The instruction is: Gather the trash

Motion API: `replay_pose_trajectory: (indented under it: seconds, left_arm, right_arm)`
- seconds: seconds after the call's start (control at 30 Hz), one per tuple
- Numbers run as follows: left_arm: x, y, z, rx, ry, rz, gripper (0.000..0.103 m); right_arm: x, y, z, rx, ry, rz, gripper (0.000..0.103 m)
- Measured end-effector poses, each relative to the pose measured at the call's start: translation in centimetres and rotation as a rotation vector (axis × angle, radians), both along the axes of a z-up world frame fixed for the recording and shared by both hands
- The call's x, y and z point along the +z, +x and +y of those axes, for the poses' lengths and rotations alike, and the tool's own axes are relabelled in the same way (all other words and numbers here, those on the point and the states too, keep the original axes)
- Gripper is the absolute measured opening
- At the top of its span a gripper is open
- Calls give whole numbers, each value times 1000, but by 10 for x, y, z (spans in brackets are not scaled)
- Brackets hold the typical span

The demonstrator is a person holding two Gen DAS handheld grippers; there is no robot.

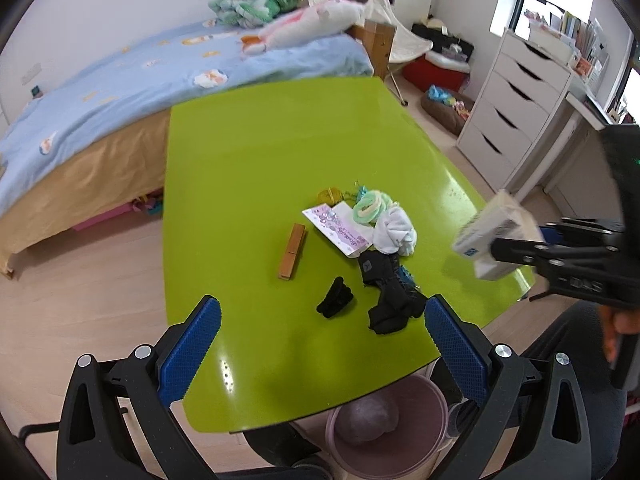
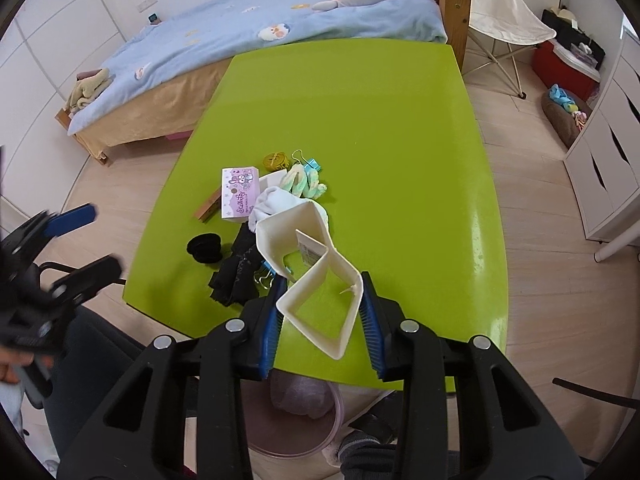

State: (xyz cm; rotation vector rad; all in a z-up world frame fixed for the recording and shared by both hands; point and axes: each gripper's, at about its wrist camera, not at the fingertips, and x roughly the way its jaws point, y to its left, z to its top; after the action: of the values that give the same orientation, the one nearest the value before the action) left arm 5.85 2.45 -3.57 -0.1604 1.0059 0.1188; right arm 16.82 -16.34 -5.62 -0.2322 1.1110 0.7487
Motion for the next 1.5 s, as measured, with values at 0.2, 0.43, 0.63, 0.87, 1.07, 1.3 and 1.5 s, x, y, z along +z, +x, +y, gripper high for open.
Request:
replay_pose_trajectory:
  seconds: [0.2, 0.43, 0.63, 0.87, 1.07, 1.3, 1.5]
  left_arm:
    - [-30, 27, 10, -17, -28, 105, 98]
    - [-53, 44, 11, -36, -33, 180, 97]
    - [-65, 54, 11, -56, -80, 197, 71]
    - [-71, 57, 8, -66, -110, 201, 20]
    - [-63, 43, 8, -45, -99, 170, 14]
    - [-35, 14, -7, -56, -87, 102, 14]
    - [-13, -14, -23, -73, -80, 52, 14]
  right_arm:
    - [0, -2, -3, -5, 1, 11, 36]
    - [-2, -1, -5, -9, -4, 21, 36]
    - [-4, -1, -4, -10, -6, 25, 36]
    - [-7, -1, -4, -5, -5, 28, 36]
    - [-5, -3, -4, -4, -1, 21, 36]
    - [7, -19, -8, 17, 16, -4, 36]
    - [19, -40, -14, 43, 34, -21, 36]
